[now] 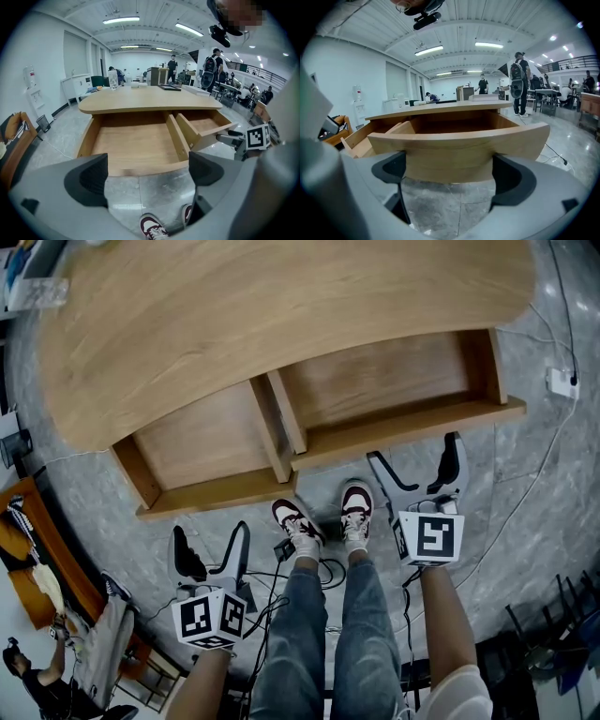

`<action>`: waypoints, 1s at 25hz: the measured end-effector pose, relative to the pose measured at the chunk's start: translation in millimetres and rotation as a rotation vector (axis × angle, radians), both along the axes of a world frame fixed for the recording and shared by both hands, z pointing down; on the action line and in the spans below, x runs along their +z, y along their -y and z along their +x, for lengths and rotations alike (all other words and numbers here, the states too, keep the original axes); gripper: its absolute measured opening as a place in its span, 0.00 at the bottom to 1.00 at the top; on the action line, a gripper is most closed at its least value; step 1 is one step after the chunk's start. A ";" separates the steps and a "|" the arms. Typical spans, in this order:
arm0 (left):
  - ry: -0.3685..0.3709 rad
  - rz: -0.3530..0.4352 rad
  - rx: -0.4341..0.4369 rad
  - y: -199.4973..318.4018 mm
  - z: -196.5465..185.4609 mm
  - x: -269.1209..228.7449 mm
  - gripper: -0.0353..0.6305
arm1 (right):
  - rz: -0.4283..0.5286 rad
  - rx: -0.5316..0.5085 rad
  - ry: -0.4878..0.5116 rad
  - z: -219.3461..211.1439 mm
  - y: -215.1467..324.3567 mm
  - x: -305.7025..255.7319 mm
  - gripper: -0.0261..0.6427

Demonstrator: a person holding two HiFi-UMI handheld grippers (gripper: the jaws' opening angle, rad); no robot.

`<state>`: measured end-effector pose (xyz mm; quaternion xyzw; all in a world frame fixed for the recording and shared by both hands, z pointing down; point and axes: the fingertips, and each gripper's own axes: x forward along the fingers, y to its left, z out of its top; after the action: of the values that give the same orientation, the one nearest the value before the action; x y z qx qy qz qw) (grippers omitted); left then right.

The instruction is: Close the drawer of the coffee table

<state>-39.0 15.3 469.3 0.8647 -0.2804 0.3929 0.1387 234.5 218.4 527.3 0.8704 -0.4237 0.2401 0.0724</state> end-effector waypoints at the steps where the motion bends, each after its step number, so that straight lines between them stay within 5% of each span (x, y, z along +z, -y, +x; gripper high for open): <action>1: -0.001 -0.001 -0.004 1.4 -0.2 -0.2 0.85 | 0.006 0.001 -0.007 1.8 2.0 -2.2 0.91; 25: -0.022 -0.014 -0.077 34.6 -5.4 -1.2 0.85 | -0.013 0.025 -0.005 44.1 49.1 -3.2 0.92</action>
<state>-44.4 -19.3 468.1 0.8565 -0.3093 0.3798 0.1630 278.6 169.3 524.1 0.8758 -0.4108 0.2417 0.0759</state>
